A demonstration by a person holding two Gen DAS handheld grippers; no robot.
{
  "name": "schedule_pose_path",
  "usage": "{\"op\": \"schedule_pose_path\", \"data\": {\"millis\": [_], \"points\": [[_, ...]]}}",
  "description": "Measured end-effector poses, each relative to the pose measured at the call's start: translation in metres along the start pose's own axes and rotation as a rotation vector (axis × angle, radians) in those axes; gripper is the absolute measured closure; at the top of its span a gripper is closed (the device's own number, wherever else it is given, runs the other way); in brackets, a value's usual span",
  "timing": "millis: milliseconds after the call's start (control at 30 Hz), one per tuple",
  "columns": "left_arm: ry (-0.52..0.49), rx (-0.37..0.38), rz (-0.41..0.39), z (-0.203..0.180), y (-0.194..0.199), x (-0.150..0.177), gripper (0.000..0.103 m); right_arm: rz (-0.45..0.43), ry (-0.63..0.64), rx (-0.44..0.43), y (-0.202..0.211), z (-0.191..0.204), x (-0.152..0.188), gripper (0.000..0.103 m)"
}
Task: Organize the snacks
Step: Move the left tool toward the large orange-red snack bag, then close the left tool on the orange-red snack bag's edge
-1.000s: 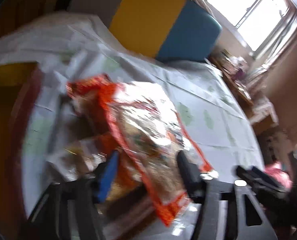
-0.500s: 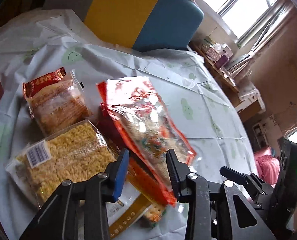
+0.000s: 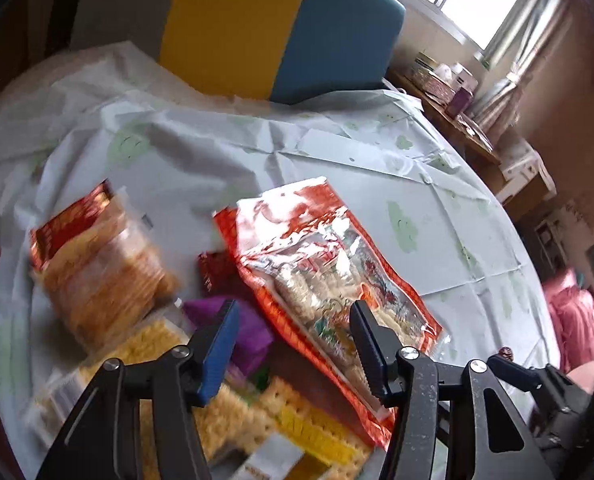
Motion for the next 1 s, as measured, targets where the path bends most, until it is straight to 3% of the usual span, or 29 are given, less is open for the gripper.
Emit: {"op": "schedule_pose_path", "data": {"millis": [100,133,167,200,233,300,400,433,467,533,667,733,800,833,867,933,1000], "points": [[-0.015,-0.009,-0.002,-0.006,-0.008,-0.005,0.047,-0.004,-0.018,0.038,-0.002,-0.007,0.0,0.008],[-0.024,-0.009,-0.005,-0.009,-0.009,-0.006,0.056,0.002,-0.017,0.05,-0.004,-0.008,0.0,0.008],[-0.041,0.002,0.001,-0.015,-0.012,-0.005,0.08,0.012,-0.016,0.063,-0.009,-0.008,0.0,0.01],[-0.051,0.029,0.037,-0.018,-0.015,-0.002,0.091,0.021,-0.009,0.061,-0.013,-0.007,-0.001,0.019],[-0.046,0.048,0.079,-0.02,-0.018,0.002,0.094,0.029,-0.001,0.055,-0.014,-0.005,0.0,0.031],[-0.001,0.067,0.059,-0.017,-0.013,0.008,0.094,0.065,0.0,0.014,-0.021,-0.002,0.0,0.038],[0.02,0.106,0.105,-0.014,-0.012,0.018,0.088,0.079,-0.029,-0.026,-0.021,-0.005,0.001,0.039],[0.005,0.099,0.103,-0.014,-0.011,0.019,0.079,0.088,-0.039,-0.032,-0.023,-0.006,0.002,0.039],[-0.019,0.088,0.089,-0.016,-0.009,0.018,0.061,0.1,-0.051,-0.04,-0.024,-0.008,0.002,0.039],[-0.029,0.106,0.081,-0.021,-0.009,0.016,0.042,0.104,-0.049,-0.041,-0.024,-0.008,0.002,0.039],[-0.058,0.07,0.091,-0.031,-0.02,0.013,0.039,0.112,-0.06,-0.043,-0.025,-0.017,0.0,0.039],[-0.072,0.031,0.089,-0.034,-0.026,0.013,0.038,0.084,-0.062,0.024,-0.018,-0.025,-0.002,0.039],[-0.073,0.029,0.081,-0.039,-0.031,0.01,0.038,-0.002,-0.063,0.068,-0.002,-0.031,-0.007,0.039],[-0.065,0.04,0.086,-0.042,-0.035,0.009,0.06,-0.03,-0.065,0.081,0.003,-0.034,-0.01,0.038],[-0.058,0.036,0.102,-0.043,-0.04,0.009,0.068,-0.036,-0.057,0.128,0.003,-0.037,-0.01,0.038],[-0.041,0.079,0.104,-0.043,-0.045,0.011,0.073,-0.003,-0.061,0.151,-0.003,-0.041,-0.008,0.038],[-0.041,0.101,0.098,-0.048,-0.046,0.012,0.083,0.068,-0.069,0.114,-0.015,-0.041,-0.002,0.038]]}}
Point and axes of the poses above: each gripper's, at about its wrist camera, not at the fingertips, and y roughly against the way its jaws point, z to its left, x to its underside, the point moved 4 cm from there along -y, roughly the way its jaws point, and after that the axes turned 7 degrees about -x, right-handed, at the moved point
